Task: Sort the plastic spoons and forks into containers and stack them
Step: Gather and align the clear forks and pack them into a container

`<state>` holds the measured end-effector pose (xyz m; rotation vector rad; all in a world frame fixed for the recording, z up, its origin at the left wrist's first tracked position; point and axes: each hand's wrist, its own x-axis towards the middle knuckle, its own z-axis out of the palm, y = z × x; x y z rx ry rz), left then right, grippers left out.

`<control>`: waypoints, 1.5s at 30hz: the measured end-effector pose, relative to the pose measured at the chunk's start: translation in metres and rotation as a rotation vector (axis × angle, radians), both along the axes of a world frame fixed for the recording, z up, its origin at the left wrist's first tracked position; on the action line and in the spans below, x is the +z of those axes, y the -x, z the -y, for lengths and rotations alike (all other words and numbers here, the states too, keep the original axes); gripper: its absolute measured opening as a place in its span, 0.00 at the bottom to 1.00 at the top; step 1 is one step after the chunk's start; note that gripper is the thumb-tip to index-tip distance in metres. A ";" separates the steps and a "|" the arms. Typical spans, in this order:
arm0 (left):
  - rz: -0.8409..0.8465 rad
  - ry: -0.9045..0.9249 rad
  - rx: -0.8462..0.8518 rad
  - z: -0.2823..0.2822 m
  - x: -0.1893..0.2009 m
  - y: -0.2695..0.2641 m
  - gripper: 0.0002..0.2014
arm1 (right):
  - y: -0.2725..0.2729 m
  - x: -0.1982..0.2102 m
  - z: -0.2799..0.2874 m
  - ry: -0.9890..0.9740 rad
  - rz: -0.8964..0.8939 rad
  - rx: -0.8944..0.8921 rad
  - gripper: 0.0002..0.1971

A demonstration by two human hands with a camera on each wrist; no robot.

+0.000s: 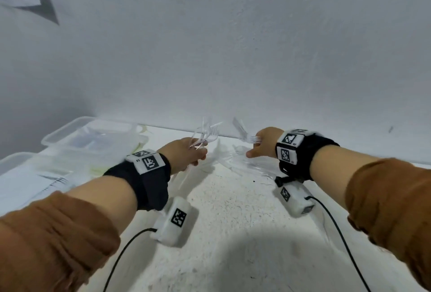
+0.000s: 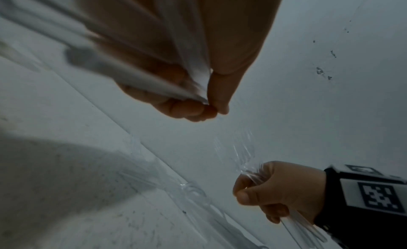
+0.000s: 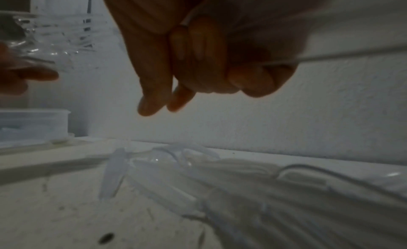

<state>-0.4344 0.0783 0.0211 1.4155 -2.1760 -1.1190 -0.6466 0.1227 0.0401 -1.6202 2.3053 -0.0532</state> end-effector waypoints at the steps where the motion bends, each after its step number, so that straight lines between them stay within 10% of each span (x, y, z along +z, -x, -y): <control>1: 0.012 0.008 0.020 0.003 0.000 0.002 0.10 | 0.001 -0.004 0.006 -0.020 -0.034 0.003 0.16; 13: 0.036 -0.160 0.176 0.045 -0.005 0.029 0.08 | 0.016 -0.037 0.040 -0.231 -0.175 0.065 0.18; 31: 0.364 -0.174 0.023 0.061 -0.025 0.070 0.15 | 0.031 -0.007 0.021 0.090 0.259 -0.235 0.19; 45: -0.005 -0.141 0.092 0.026 0.001 0.036 0.13 | 0.015 0.030 -0.019 0.375 0.520 -0.239 0.14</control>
